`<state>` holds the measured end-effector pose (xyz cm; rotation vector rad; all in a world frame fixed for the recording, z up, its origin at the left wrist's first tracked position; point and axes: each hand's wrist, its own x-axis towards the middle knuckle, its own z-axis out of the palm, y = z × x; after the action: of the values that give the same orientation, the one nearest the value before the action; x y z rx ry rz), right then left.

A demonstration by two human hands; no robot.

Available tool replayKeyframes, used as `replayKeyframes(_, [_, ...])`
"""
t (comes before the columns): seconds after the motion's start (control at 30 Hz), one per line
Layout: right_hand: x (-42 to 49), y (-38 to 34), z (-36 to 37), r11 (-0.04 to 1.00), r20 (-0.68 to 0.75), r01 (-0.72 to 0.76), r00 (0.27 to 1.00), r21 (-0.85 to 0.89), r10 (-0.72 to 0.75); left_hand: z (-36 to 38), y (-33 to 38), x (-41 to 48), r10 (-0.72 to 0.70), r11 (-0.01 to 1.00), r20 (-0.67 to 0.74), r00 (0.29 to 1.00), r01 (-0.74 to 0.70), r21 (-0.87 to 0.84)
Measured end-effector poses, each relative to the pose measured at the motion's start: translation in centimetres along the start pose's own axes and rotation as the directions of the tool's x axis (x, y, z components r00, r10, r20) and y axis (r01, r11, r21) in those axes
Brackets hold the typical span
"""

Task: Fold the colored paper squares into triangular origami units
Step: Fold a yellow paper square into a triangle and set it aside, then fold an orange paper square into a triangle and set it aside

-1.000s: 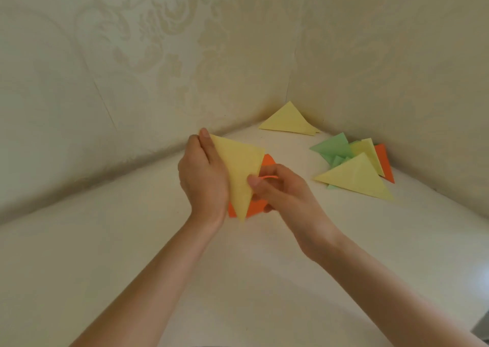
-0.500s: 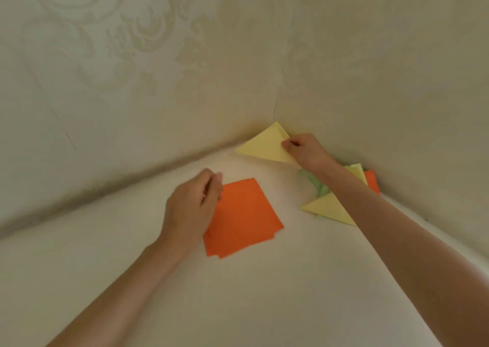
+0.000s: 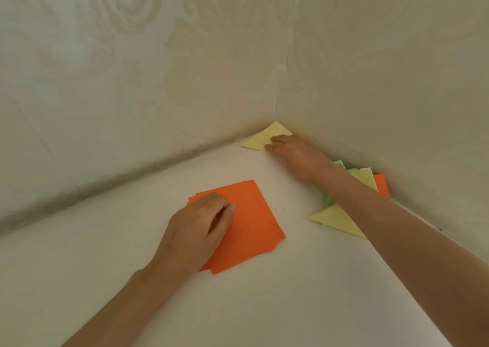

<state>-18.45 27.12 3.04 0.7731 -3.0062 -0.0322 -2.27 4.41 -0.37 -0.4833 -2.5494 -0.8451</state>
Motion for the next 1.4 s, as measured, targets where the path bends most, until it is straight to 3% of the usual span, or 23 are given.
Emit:
replayKeyframes(0.2, [0.4, -0.4, -0.4, 0.97, 0.119, -0.173, 0.981, 0.168, 0.154, -0.2, 0.1, -0.2, 0.05, 0.999, 0.006, 0.999, -0.05, 0.022])
replayKeyframes(0.37, [1.3, -0.5, -1.9, 0.896, 0.119, -0.234, 0.972, 0.377, 0.203, -0.7, 0.3, 0.2, -0.054, 0.996, -0.036, 0.998, 0.051, -0.074])
replayKeyframes(0.53, [-0.1, -1.8, -5.2, 0.874, -0.122, -0.081, 0.98, 0.479, 0.158, -2.7, -0.2, -0.4, -0.089, 0.987, -0.055, 0.994, 0.081, -0.14])
replayKeyframes(0.73, [-7.7, -6.7, -7.7, 0.83, -0.38, 0.157, 0.922, 0.535, 0.07, -5.2, -0.4, -3.1, -0.09, 0.979, -0.004, 0.996, 0.087, -0.185])
replayKeyframes(0.87, [-12.6, -10.0, -5.3, 0.79, -0.198, 0.242, 0.968, 0.563, -0.155, -6.2, -0.2, -4.8, -0.093, 0.977, 0.033, 0.995, 0.097, -0.191])
replayKeyframes(0.97, [-13.6, -11.6, -2.7, 0.871, 0.055, 0.201, 0.966, 0.448, -0.251, -6.5, -0.1, -5.6, -0.109, 0.975, 0.037, 0.993, 0.114, -0.189])
replayKeyframes(1.03, [-13.6, -12.0, -1.5, 0.904, 0.097, 0.198, 0.963, 0.378, -0.252, -6.5, -0.1, -6.1, -0.118, 0.974, 0.046, 0.992, 0.124, -0.19])
replayKeyframes(1.17, [-13.4, -12.2, -1.0, 0.885, 0.018, 0.272, 0.953, 0.377, -0.301, -6.4, -0.2, -6.7, -0.121, 0.965, 0.07, 0.99, 0.134, -0.225])
replayKeyframes(1.27, [-13.5, -12.7, -1.0, 0.863, -0.127, 0.342, 0.94, 0.373, -0.318, -6.4, -0.1, -6.7, -0.102, 0.97, 0.072, 0.992, 0.115, -0.212])
replayKeyframes(1.4, [-13.4, -13.7, -1.2, 0.889, -0.422, 0.284, 0.899, 0.36, -0.116, -6.5, 0.6, -6.0, -0.215, 0.937, 0.0, 0.977, 0.206, -0.282])
